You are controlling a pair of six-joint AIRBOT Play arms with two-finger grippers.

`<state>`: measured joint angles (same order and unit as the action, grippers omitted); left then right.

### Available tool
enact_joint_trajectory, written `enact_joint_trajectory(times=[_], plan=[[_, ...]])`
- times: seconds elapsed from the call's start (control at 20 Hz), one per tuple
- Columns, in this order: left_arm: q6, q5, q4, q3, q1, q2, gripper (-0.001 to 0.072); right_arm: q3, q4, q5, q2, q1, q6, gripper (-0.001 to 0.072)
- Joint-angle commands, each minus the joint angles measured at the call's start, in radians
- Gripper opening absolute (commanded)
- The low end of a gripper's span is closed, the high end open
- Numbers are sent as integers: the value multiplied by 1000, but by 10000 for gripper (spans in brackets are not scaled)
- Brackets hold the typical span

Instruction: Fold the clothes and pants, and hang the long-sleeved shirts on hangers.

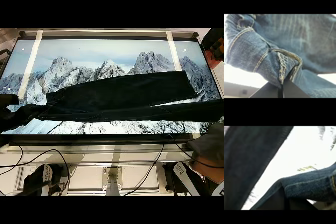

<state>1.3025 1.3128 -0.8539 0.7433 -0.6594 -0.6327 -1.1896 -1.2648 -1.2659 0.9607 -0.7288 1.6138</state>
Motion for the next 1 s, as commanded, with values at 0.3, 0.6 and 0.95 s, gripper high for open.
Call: enact_joint_trajectory(times=[0.3, 0.6, 0.95], plan=[[-6, -213, 174, 3, -1, -210, 23, -232, 38, 187, 325, 165, 81, 13], [-114, -310, 360, 3, 89, -389, 22, -277, 22, 224, 431, 209, 143, 13], [-113, -577, 362, 3, 283, -507, 22, -277, -12, 283, 510, 269, 219, 12]])
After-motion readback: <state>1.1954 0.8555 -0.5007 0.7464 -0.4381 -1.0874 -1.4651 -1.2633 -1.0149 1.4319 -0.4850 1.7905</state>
